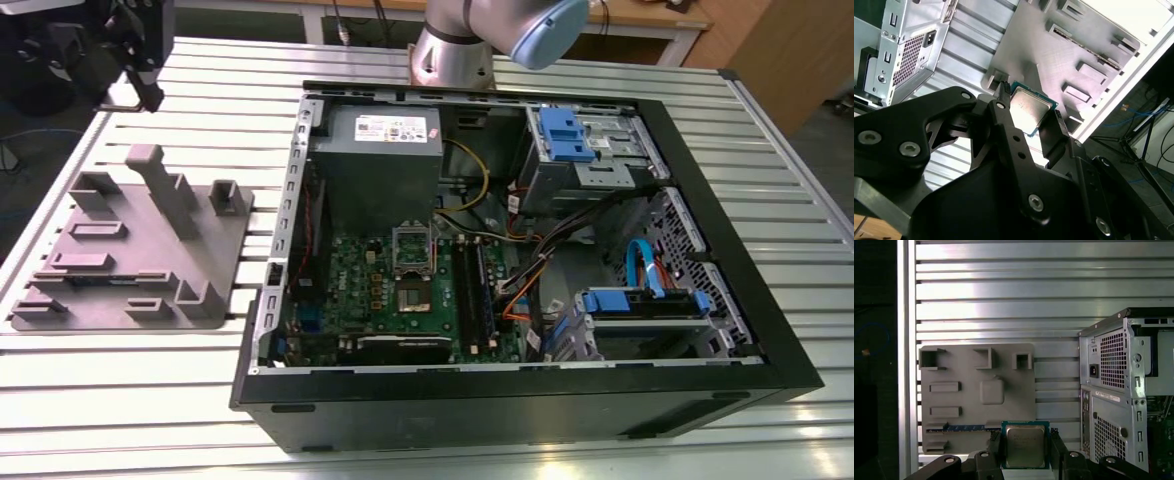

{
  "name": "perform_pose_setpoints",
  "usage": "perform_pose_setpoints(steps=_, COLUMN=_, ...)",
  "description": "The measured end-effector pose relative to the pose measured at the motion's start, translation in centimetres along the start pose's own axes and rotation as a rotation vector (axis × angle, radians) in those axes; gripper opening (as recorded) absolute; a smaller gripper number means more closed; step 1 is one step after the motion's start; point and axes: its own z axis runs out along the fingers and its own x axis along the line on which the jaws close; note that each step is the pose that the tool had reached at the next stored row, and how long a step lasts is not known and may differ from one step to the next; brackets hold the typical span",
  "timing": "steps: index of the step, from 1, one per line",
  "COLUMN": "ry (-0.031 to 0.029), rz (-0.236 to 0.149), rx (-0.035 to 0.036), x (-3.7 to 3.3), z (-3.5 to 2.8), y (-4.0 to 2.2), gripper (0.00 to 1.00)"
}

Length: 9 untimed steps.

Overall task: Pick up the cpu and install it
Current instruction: 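Pick up the cpu and move it towards the insertion slot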

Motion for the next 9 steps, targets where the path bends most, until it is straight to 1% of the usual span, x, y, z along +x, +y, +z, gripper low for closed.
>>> perform_pose_setpoints(steps=9, ry=0.0001, rz=0.000, rx=0.0000, x=-0.37, z=0.00, y=0.02, gripper=0.47)
